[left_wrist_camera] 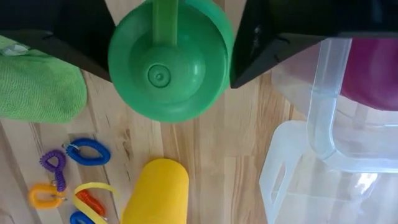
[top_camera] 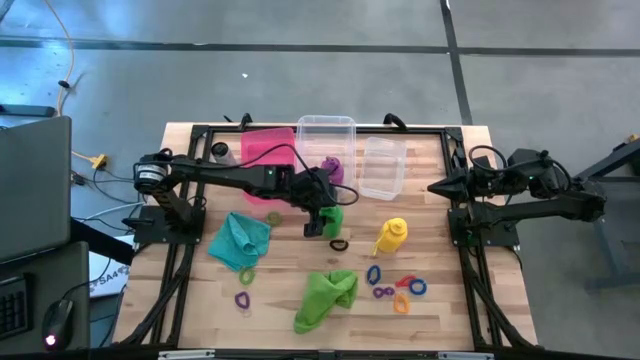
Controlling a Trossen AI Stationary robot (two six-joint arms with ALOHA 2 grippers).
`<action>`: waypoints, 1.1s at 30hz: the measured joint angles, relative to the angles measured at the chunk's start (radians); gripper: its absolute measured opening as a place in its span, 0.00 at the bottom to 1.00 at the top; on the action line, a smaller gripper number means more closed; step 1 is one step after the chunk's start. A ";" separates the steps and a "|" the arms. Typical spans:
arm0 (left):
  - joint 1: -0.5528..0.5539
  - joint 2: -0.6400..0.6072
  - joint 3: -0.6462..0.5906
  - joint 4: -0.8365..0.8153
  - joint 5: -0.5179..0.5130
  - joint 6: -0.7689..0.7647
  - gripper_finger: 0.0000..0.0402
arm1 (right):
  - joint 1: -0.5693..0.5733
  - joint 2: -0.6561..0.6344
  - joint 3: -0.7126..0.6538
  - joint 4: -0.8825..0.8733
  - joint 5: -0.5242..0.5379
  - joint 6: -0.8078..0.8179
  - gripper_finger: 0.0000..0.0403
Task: Pick & Place Sports Items
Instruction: Put the green water bottle into the left transparent bin
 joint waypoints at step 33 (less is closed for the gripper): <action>0.003 -0.326 0.001 -0.037 0.003 -0.118 0.54 | 0.000 0.000 0.000 -0.002 0.000 -0.001 0.00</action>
